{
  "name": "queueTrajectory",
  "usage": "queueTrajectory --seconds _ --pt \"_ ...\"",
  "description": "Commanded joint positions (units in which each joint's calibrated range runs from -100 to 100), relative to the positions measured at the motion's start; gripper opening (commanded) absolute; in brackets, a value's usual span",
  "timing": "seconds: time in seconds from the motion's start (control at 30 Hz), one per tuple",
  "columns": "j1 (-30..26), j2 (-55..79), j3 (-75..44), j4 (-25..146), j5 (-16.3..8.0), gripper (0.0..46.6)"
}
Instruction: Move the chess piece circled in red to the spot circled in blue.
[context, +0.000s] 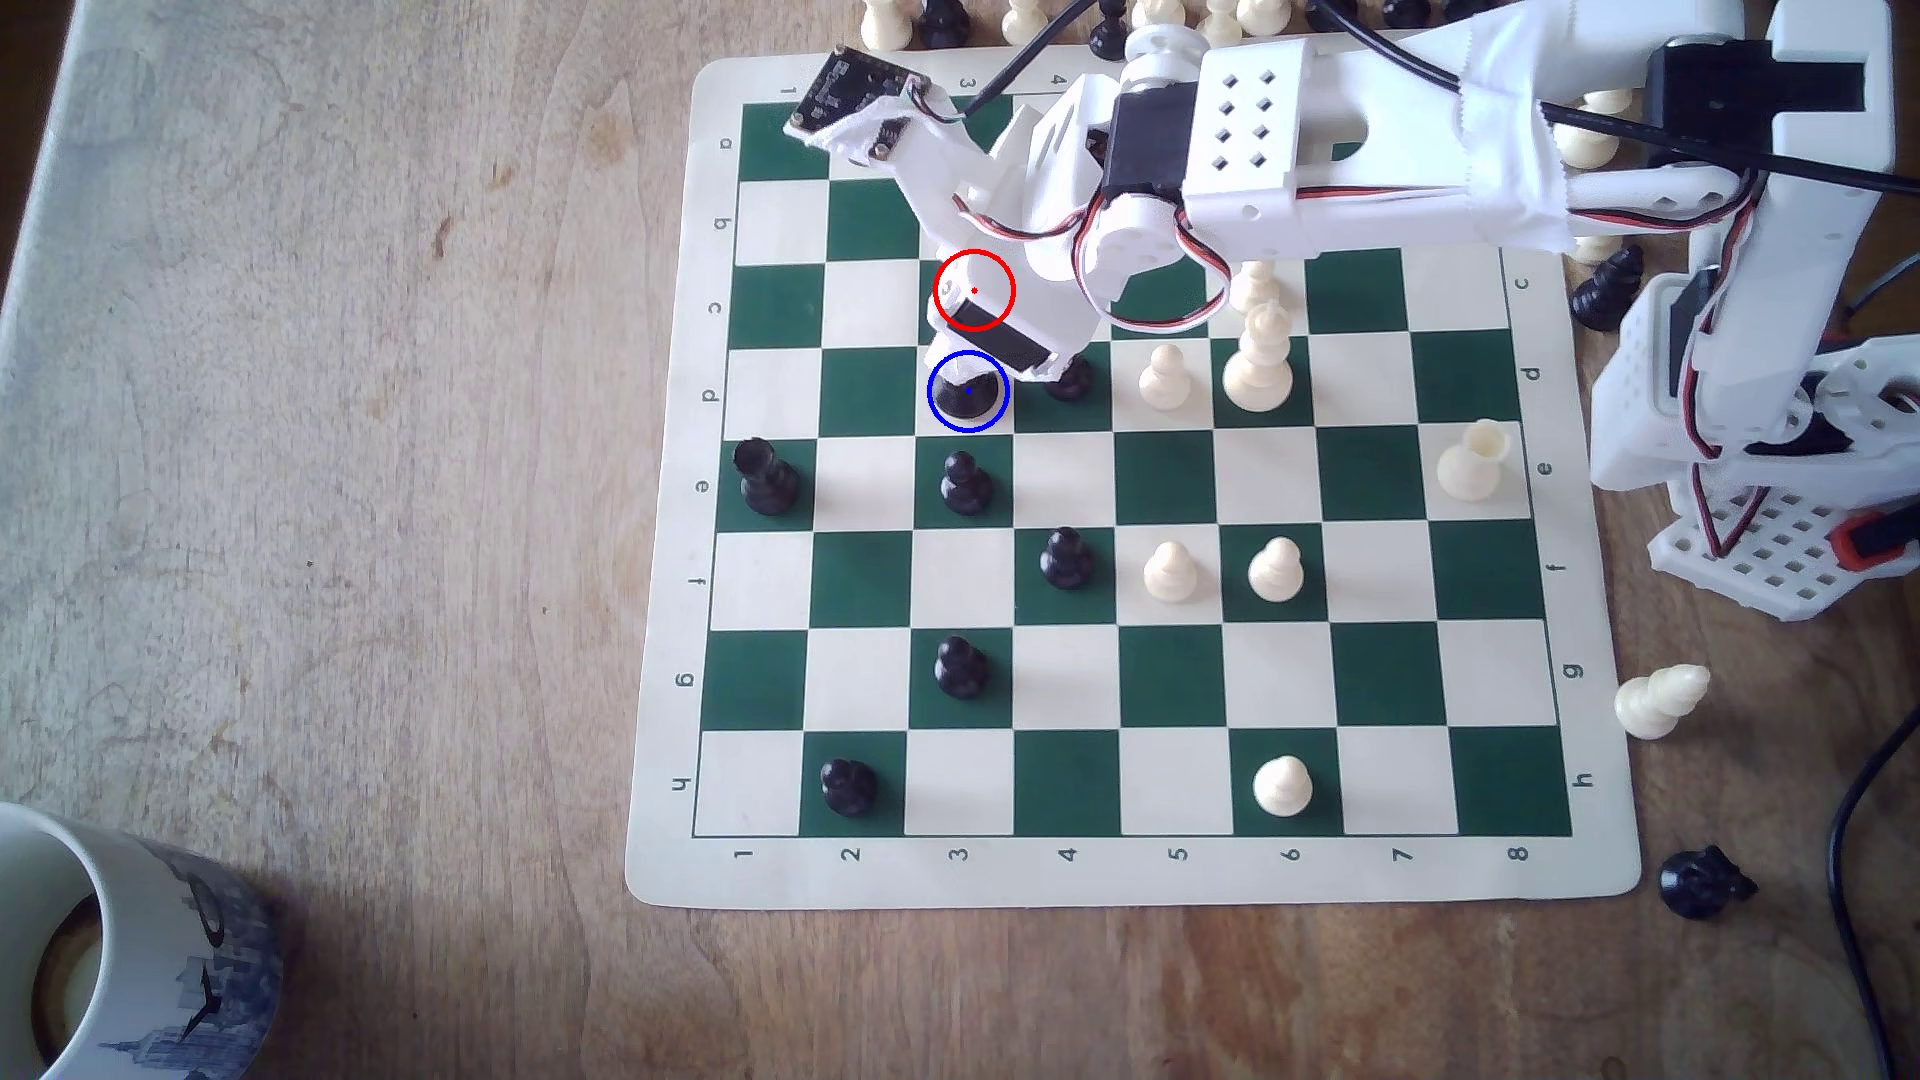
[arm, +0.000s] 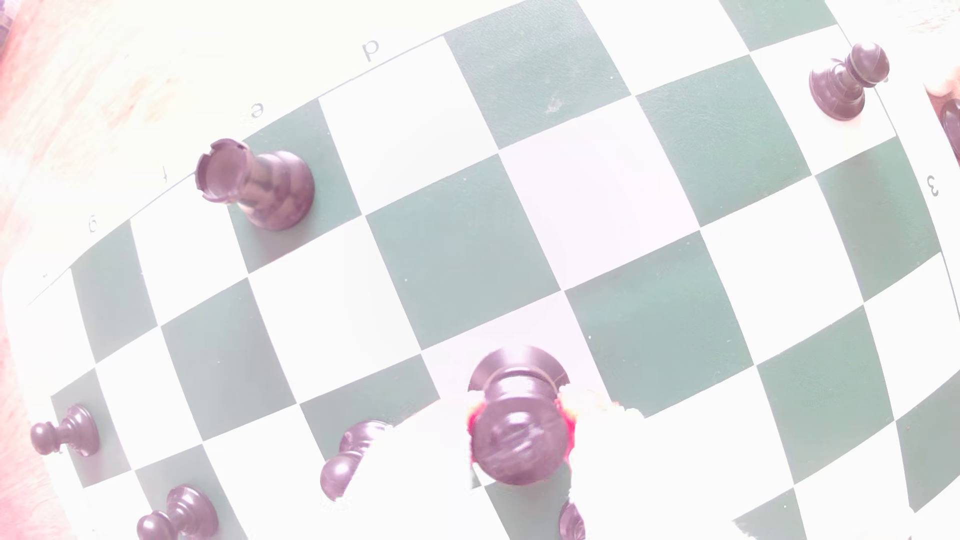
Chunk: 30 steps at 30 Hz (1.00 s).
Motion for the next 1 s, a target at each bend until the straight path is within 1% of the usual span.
queueTrajectory --seconds 0.0,0.4,0.5,0.97 --pt "0.6 -2.7 -1.4 -0.6 0.4 11.5" --pt "0.6 -6.7 -4.0 3.2 0.3 11.2" --pt "0.4 -8.2 -3.9 3.7 0.1 12.1" --pt "-0.7 -8.6 -4.8 3.8 0.0 13.6"
